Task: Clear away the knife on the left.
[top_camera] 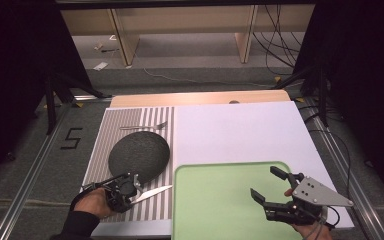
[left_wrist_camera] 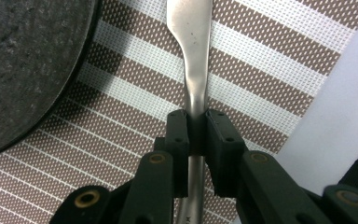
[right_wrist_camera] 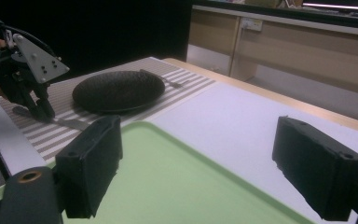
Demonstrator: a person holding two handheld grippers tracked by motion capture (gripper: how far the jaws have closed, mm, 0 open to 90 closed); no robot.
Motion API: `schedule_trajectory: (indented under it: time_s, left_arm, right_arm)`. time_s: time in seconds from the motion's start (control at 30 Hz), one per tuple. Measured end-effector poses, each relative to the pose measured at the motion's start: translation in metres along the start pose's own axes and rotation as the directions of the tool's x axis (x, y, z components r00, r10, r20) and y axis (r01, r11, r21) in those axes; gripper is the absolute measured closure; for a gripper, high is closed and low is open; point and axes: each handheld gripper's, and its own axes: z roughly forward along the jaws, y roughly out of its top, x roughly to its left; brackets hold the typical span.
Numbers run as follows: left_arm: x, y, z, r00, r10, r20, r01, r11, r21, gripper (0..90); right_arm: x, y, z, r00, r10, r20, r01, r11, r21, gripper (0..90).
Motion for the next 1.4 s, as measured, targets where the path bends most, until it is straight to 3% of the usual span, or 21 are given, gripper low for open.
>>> schedule_trajectory:
  time_s: [0.2,0.33,0.47,0.6,0.67,0.87,1.07,1.33,1.4]
  left_arm:
    - [0.001,-0.001,0.000,0.9997,-0.025,0.005,0.025,0.9997,-0.006,79.7]
    - [0.001,-0.002,-0.002,0.9988,-0.036,0.032,0.037,0.9992,-0.013,79.7]
    - [0.003,-0.003,-0.004,0.9935,-0.095,0.063,0.096,0.9952,-0.019,79.7]
    - [0.001,-0.004,-0.008,0.9912,-0.105,0.082,0.107,0.9939,-0.028,79.9]
    - [0.001,-0.005,-0.012,0.9872,-0.128,0.095,0.133,0.9901,-0.045,79.9]
    - [0.001,-0.006,-0.021,0.9788,-0.149,0.141,0.164,0.9810,-0.104,80.0]
    - [-0.001,-0.004,-0.031,0.9692,-0.163,0.184,0.196,0.9647,-0.176,80.0]
    - [-0.006,-0.001,-0.048,0.9457,-0.199,0.257,0.268,0.9239,-0.273,79.9]
    - [-0.007,0.001,-0.050,0.9442,-0.195,0.265,0.272,0.9166,-0.293,79.9]
  right_arm:
    - [0.000,0.000,0.000,1.0000,0.000,0.000,0.000,1.000,0.002,16.8]
    - [-0.001,0.000,0.000,1.0000,0.003,-0.002,-0.003,1.000,0.001,16.8]
    - [-0.001,0.000,0.000,1.0000,0.002,-0.002,-0.002,1.000,-0.001,16.8]
    - [-0.001,0.000,0.000,1.0000,0.000,-0.001,0.000,1.000,0.000,16.8]
    - [-0.001,0.000,0.000,1.0000,0.001,-0.002,-0.001,1.000,-0.001,16.8]
    - [-0.001,0.000,0.001,1.0000,-0.001,-0.002,0.001,1.000,0.004,16.8]
    - [-0.001,0.000,0.001,1.0000,0.003,0.001,-0.003,1.000,0.005,16.8]
    - [-0.001,0.000,0.001,1.0000,0.002,0.000,-0.002,1.000,0.004,16.8]
    - [-0.001,0.000,0.000,1.0000,0.004,0.001,-0.004,1.000,0.003,16.8]
